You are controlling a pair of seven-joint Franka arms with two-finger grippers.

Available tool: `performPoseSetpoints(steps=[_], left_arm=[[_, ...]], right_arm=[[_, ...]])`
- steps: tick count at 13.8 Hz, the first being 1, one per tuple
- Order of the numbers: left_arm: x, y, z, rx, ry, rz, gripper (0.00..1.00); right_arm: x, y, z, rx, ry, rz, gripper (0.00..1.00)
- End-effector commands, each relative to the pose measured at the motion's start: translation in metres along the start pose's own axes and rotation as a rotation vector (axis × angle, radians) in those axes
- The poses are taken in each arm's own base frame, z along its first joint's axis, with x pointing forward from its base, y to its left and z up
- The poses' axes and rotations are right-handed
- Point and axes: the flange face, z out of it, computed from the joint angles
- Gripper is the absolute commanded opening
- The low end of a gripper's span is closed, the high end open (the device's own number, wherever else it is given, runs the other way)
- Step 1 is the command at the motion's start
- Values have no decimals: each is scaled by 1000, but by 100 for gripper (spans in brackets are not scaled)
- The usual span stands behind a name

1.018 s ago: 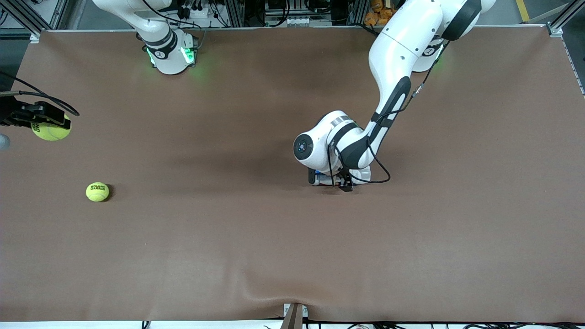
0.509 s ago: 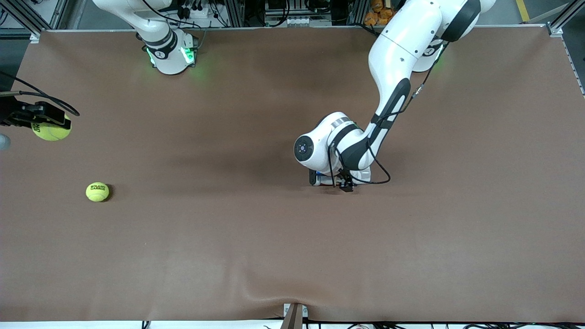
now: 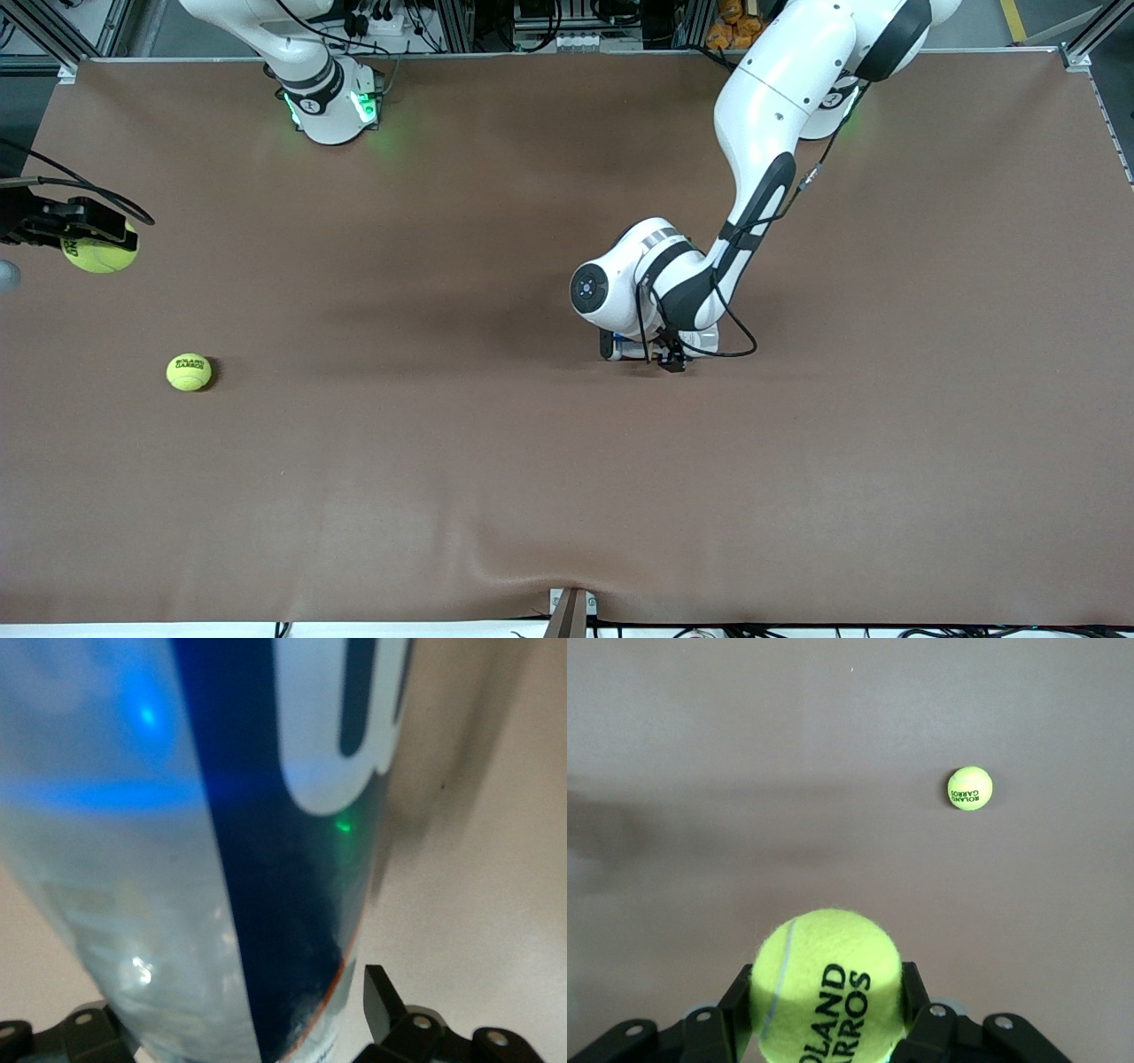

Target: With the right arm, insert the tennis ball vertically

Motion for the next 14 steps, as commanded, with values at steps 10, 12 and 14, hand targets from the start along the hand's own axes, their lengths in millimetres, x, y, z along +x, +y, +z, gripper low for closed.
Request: performPoseSetpoints(steps=[10, 12, 14], left_arm=[[13, -3, 14, 23, 22, -5, 90], [12, -4, 11, 29, 23, -4, 90], [11, -5, 12, 27, 24, -6, 90]], right_arm=[[-1, 0, -1, 9, 2, -8, 0], [-1, 0, -1, 9, 2, -8, 0], [-1, 0, -1, 9, 2, -8, 0]])
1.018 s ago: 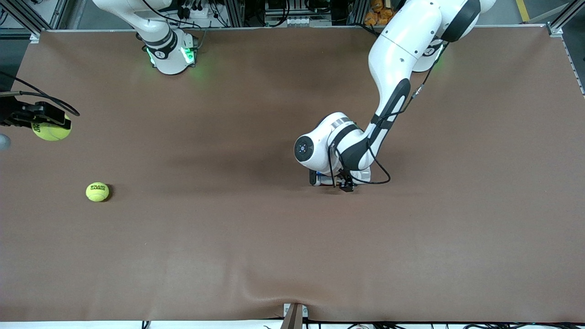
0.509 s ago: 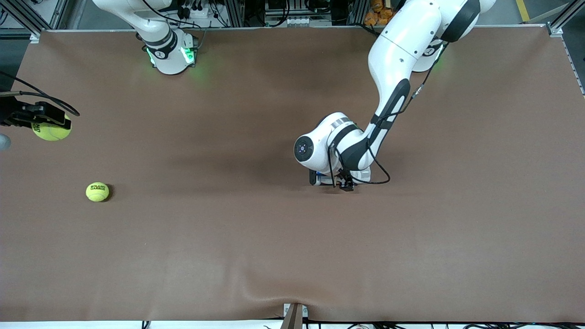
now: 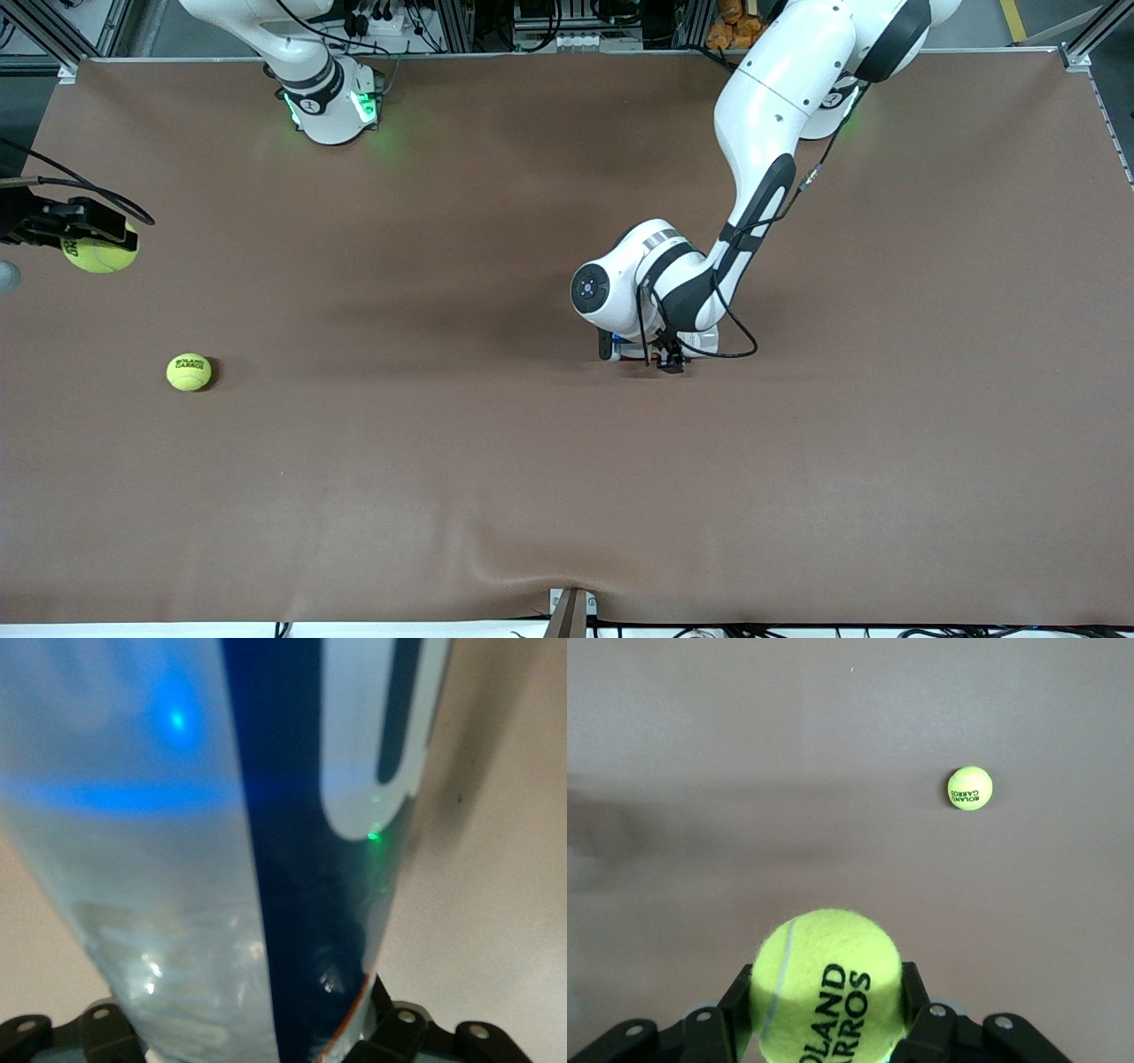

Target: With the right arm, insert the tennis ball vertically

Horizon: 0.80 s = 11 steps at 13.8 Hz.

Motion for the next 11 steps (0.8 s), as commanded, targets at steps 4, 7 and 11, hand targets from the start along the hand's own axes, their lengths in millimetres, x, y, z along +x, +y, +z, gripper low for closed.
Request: performPoseSetpoints(steps=[4, 7, 11], left_arm=[[9, -1, 12, 10, 5, -2, 79], [9, -1, 11, 10, 7, -4, 75], [9, -1, 9, 11, 10, -3, 73]], right_arm=[[-1, 0, -1, 9, 2, -8, 0], [-1, 0, -1, 9, 2, -8, 0], [-1, -1, -1, 9, 2, -9, 0]])
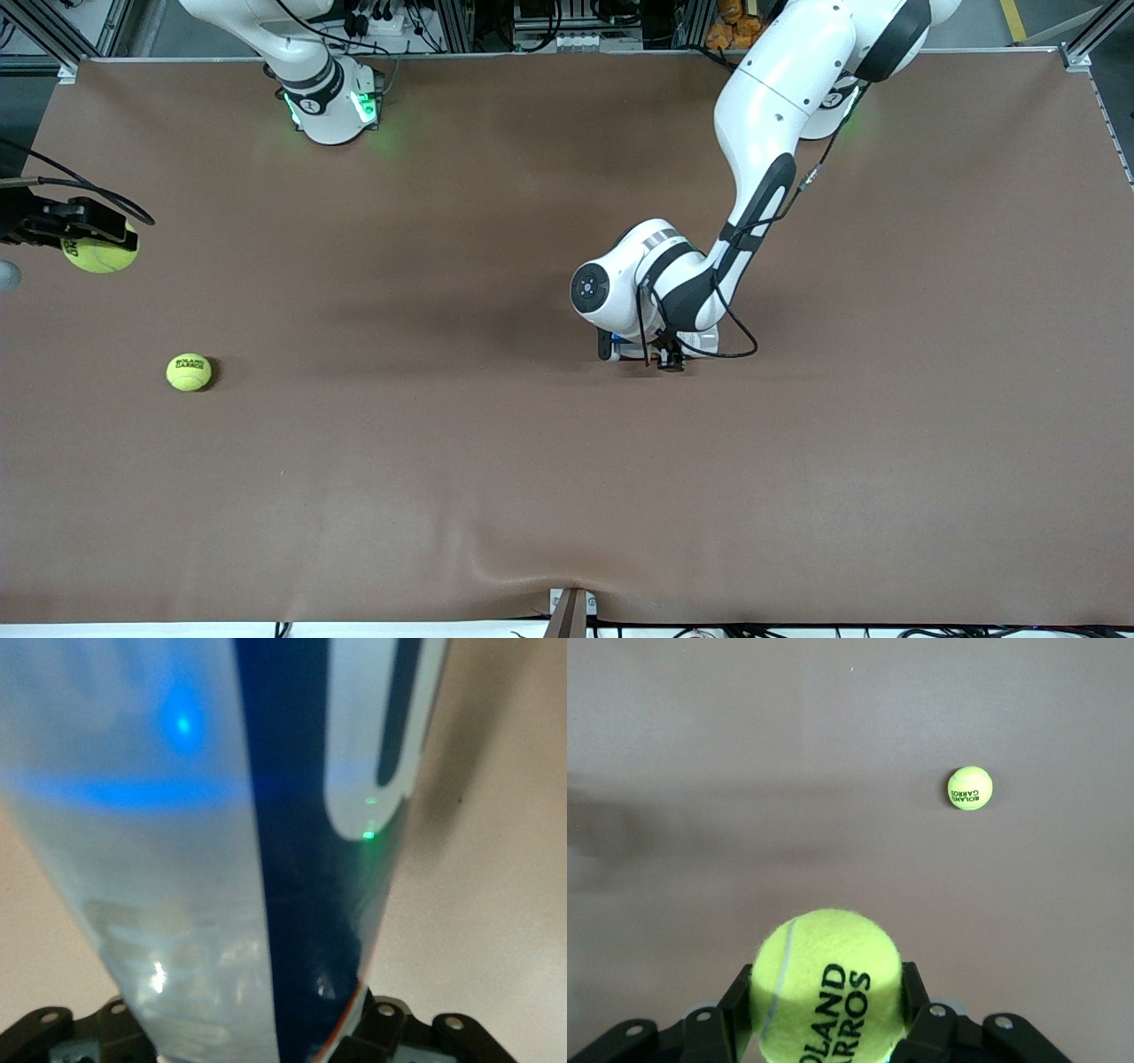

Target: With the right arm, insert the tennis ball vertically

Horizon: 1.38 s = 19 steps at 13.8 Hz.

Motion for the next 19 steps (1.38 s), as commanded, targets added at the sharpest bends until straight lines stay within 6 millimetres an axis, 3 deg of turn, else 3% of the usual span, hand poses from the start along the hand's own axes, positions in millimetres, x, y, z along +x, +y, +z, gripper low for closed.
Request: performPoseSetpoints(steps=[1, 7, 11, 15, 19], left_arm=[[8, -2, 7, 6, 17, -7, 73], [3, -3, -14, 3, 62, -15, 74], [9, -7, -54, 21, 188, -43, 74], [20, -9, -70, 60, 311, -56, 74], [31, -14, -101, 126, 508, -108, 74]], right_arm=[[-1, -1, -1, 9, 2, -9, 0], [-1, -1, -1, 9, 2, -9, 0], [-1, 0, -1, 9, 2, -8, 0], [-1, 0, -1, 9, 2, -8, 0], [-1, 0, -1, 9, 2, -8, 0]])
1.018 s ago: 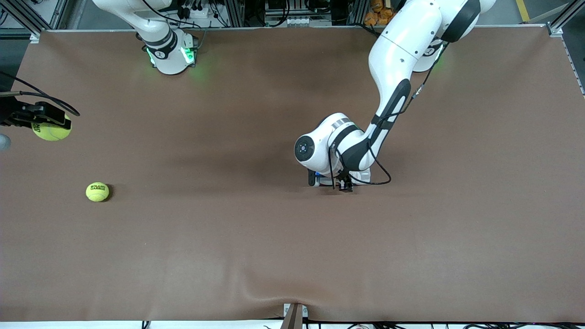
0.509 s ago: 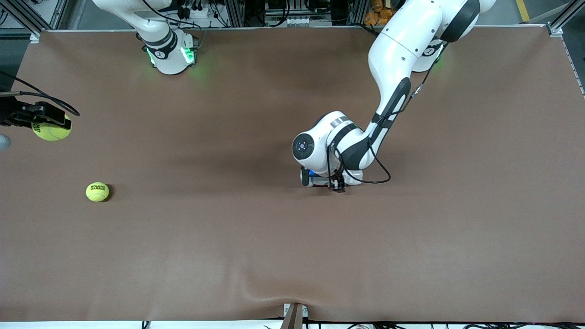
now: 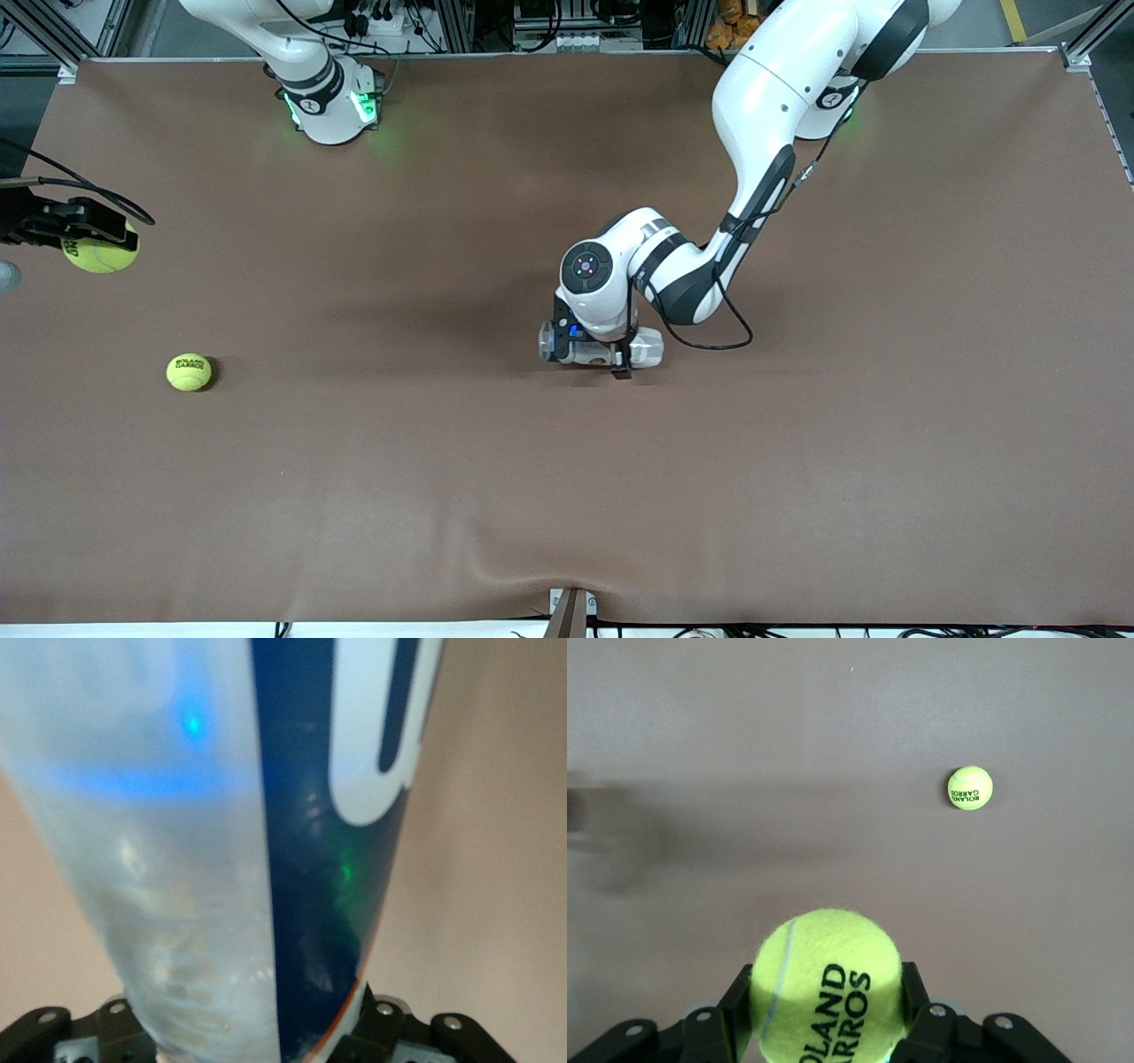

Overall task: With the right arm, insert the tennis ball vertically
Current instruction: 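Stand the tube upright with the left gripper, open end up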

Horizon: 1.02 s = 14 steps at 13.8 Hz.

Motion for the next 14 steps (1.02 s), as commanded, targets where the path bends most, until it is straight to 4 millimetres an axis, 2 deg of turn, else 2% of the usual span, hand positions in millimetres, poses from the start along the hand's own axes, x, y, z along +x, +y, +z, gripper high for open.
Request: performPoseSetpoints(steps=[1, 8, 11, 14], left_arm=[[11, -8, -26, 53, 158, -55, 74], [31, -24, -63, 161, 530, -202, 76], [43, -20, -74, 180, 671, -268, 75], [50, -14, -70, 163, 762, -351, 75]], right_arm=[[-1, 0, -1, 9, 3, -8, 0], [-1, -1, -1, 9, 3, -9, 0], [0, -1, 0, 9, 3, -8, 0], [-1, -1, -1, 9, 4, -8, 0]])
